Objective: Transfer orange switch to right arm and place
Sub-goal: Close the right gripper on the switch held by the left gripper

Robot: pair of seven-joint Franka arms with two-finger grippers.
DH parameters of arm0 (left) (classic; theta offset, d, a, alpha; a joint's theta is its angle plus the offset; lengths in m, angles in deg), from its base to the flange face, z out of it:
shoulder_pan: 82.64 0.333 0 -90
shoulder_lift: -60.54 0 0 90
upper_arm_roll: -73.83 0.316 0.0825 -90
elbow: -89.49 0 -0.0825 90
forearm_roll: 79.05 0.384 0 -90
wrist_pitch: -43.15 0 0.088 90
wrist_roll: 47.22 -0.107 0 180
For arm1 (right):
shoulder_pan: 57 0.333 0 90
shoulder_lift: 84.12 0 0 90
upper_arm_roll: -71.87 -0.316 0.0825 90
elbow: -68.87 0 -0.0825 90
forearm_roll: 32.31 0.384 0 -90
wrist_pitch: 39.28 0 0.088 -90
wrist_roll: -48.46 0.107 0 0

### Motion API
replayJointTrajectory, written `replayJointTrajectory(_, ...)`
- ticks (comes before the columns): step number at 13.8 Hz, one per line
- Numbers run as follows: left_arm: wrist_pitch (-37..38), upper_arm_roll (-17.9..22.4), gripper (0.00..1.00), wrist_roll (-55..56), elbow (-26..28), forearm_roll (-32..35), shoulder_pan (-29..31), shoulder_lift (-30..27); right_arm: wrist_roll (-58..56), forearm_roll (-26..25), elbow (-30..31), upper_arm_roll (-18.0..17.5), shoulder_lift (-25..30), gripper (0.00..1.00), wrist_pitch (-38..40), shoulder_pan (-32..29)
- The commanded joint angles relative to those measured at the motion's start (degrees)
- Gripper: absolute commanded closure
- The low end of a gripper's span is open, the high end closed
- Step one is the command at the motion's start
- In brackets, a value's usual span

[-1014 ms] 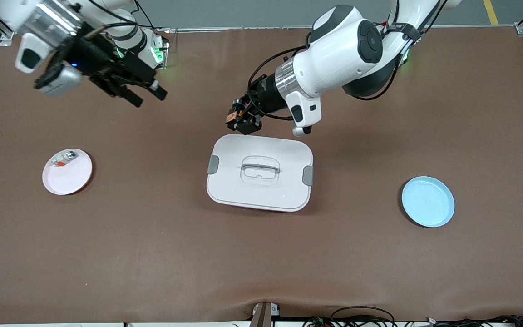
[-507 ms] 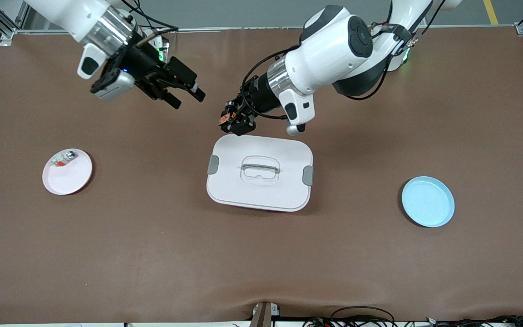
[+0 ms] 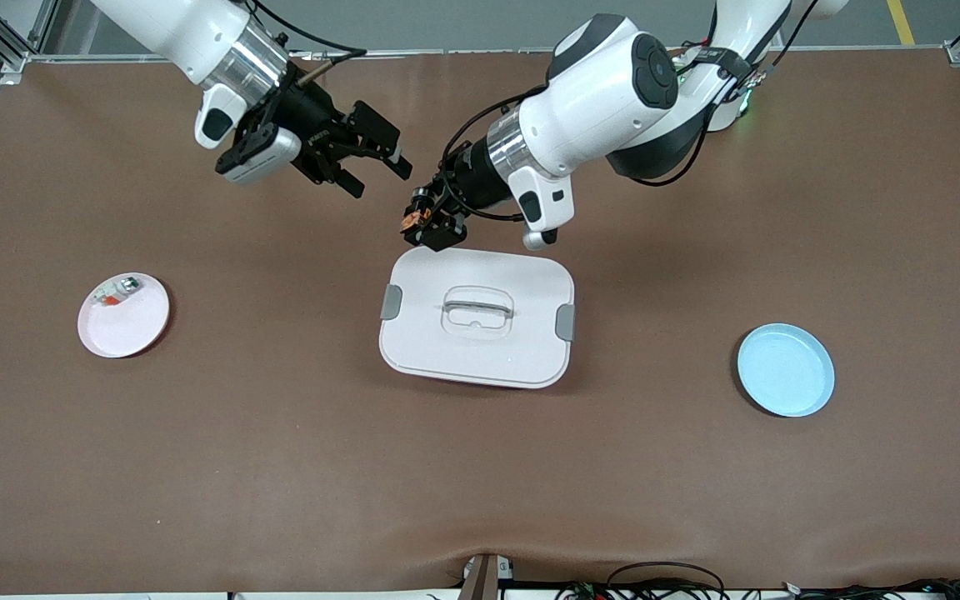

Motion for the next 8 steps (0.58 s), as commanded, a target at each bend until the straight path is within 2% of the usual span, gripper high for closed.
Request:
replayJointTrajectory(1, -0.8, 0.2, 0.69, 1.5, -0.6, 1.7, -0.5, 0.2, -0.9, 0.7, -2.1, 0.4, -3.1, 0.0, -2.6, 0.9)
replayJointTrajectory(8, -0.8, 0.2, 0.69, 1.5, -0.5, 2.0, -0.5, 0.2, -1.0, 0.8, -4.3, 0.3, -7.6, 0.0, -5.7, 1.9)
